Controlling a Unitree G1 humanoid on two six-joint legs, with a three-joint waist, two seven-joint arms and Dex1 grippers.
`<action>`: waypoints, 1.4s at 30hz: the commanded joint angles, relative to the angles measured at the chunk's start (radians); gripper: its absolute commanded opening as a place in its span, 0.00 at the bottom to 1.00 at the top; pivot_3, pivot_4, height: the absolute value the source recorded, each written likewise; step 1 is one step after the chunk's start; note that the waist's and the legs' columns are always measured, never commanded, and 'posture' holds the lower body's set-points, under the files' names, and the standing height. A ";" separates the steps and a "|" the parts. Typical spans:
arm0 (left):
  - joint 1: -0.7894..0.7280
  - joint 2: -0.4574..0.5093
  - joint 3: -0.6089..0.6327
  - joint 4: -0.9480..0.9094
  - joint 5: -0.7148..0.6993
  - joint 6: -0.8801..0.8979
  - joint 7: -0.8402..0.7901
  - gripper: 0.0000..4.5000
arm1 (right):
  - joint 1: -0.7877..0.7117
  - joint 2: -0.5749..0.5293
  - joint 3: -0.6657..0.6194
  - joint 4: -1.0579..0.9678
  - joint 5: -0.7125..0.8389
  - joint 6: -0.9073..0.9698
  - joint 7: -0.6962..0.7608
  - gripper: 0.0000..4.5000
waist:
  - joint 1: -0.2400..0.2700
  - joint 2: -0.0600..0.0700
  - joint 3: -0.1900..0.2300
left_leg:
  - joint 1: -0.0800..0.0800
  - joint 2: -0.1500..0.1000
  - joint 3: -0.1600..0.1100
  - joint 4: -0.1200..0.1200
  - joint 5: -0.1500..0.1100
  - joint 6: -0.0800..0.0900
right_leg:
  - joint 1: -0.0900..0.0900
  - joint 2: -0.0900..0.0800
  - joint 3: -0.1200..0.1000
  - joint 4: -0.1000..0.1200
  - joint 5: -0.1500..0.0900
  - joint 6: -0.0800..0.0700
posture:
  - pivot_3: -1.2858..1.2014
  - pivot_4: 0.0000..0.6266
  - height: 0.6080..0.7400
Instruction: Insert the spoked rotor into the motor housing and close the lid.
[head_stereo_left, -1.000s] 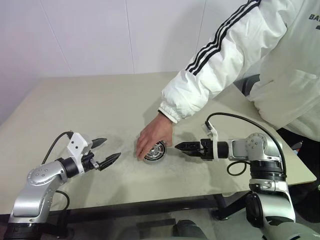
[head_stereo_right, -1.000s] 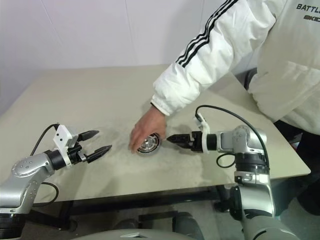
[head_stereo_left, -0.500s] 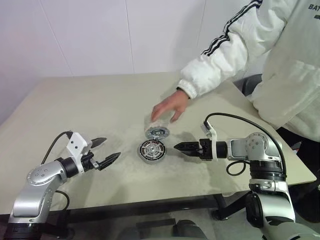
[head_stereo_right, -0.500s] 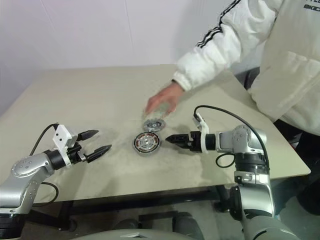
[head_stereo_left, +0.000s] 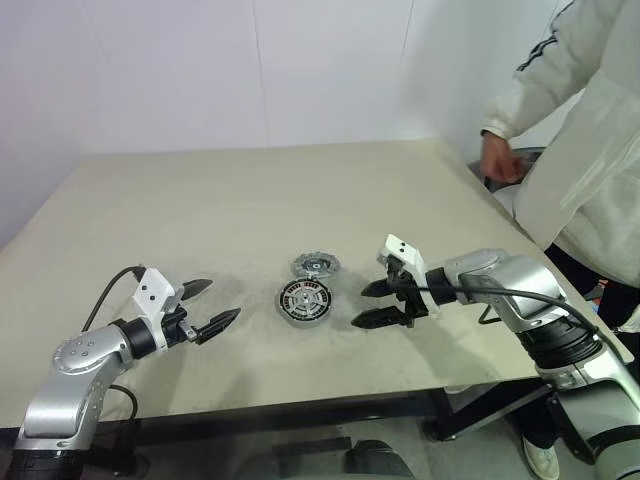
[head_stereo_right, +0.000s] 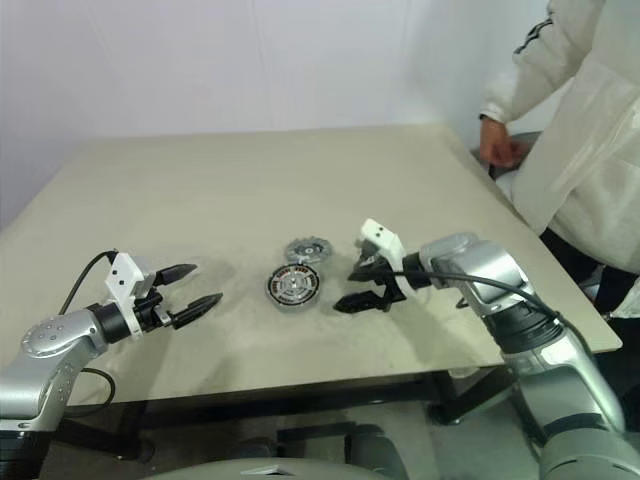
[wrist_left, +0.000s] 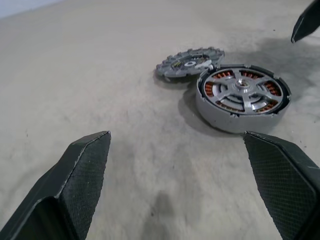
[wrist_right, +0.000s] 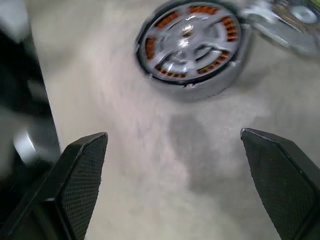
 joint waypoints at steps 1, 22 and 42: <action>-0.001 0.004 0.029 -0.031 -0.010 -0.017 0.006 1.00 | -0.093 -0.004 0.078 0.019 -0.126 -0.276 0.128 0.99 | -0.001 0.000 0.000 | 0.000 0.000 0.000 0.000 0.000 0.000 | 0.000 0.000 0.000 0.000 0.000 0.000 | 0.52 0.00 1.00; 0.041 -0.015 0.034 -0.075 -0.010 -0.014 0.038 1.00 | -0.318 0.251 0.279 0.524 -0.662 -1.095 0.218 0.99 | -0.002 0.000 0.000 | 0.001 -0.001 0.000 0.000 0.000 0.000 | 0.000 -0.006 0.000 0.002 0.000 -0.001 | 0.52 0.00 1.00; 0.022 -0.009 0.037 -0.083 -0.011 -0.002 0.043 1.00 | -0.344 0.353 0.257 0.614 -0.725 -1.136 0.220 0.03 | -0.005 0.000 0.000 | 0.002 -0.001 0.000 0.000 0.000 -0.001 | 0.000 -0.006 0.000 0.003 0.001 -0.002 | 0.52 0.00 1.00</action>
